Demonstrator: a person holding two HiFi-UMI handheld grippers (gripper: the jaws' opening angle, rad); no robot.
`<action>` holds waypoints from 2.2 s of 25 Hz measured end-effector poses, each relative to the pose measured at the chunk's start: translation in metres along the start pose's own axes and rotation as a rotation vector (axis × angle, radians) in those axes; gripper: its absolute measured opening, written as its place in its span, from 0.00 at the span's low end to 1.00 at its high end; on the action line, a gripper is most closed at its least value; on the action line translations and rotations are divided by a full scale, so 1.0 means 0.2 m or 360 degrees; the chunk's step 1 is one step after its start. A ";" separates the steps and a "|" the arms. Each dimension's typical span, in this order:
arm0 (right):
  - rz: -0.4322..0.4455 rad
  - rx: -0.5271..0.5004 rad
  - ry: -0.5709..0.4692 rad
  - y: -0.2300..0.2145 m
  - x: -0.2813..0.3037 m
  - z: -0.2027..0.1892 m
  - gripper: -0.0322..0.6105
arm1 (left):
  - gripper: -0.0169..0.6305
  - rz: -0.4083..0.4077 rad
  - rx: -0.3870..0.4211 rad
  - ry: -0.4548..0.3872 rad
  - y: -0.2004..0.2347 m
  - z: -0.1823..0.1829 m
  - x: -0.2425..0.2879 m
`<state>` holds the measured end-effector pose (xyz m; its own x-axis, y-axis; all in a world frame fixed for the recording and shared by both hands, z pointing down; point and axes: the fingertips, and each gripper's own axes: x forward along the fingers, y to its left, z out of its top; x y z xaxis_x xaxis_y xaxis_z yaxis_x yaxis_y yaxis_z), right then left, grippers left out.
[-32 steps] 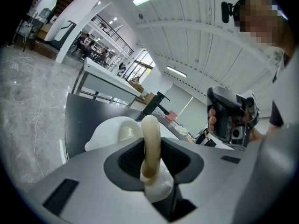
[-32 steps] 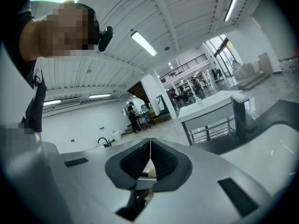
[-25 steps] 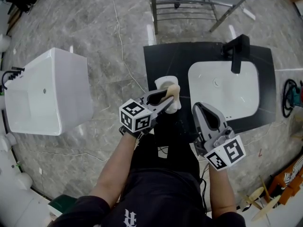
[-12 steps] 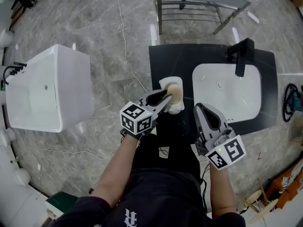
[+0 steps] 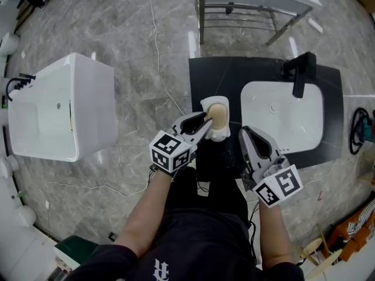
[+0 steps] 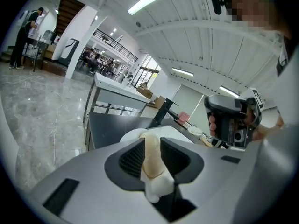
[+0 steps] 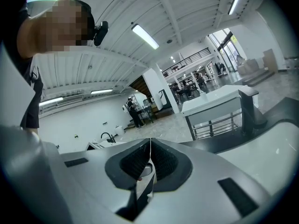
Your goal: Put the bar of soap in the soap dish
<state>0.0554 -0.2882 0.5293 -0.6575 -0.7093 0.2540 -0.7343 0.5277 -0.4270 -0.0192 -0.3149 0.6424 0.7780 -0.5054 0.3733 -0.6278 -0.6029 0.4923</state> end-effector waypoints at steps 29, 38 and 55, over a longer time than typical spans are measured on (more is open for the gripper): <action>0.0020 -0.0381 -0.0250 0.43 -0.17 0.80 0.06 | 0.04 0.0015 0.0429 -0.0547 -0.90 1.12 -0.52; 0.0015 -0.0535 -0.0336 0.53 -0.22 0.98 0.06 | 0.04 -0.0015 0.0553 -0.0632 -1.08 1.26 -0.59; 0.0056 -0.0604 -0.0370 0.59 -0.21 1.04 0.06 | 0.04 0.0095 0.0571 -0.0674 -1.05 1.29 -0.63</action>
<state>0.0308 -0.2935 0.2881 -0.6598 -0.7511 0.0246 -0.7505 0.6569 -0.0725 0.0080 -0.2843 0.2890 0.7098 -0.7043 0.0073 -0.6968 -0.7006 0.1535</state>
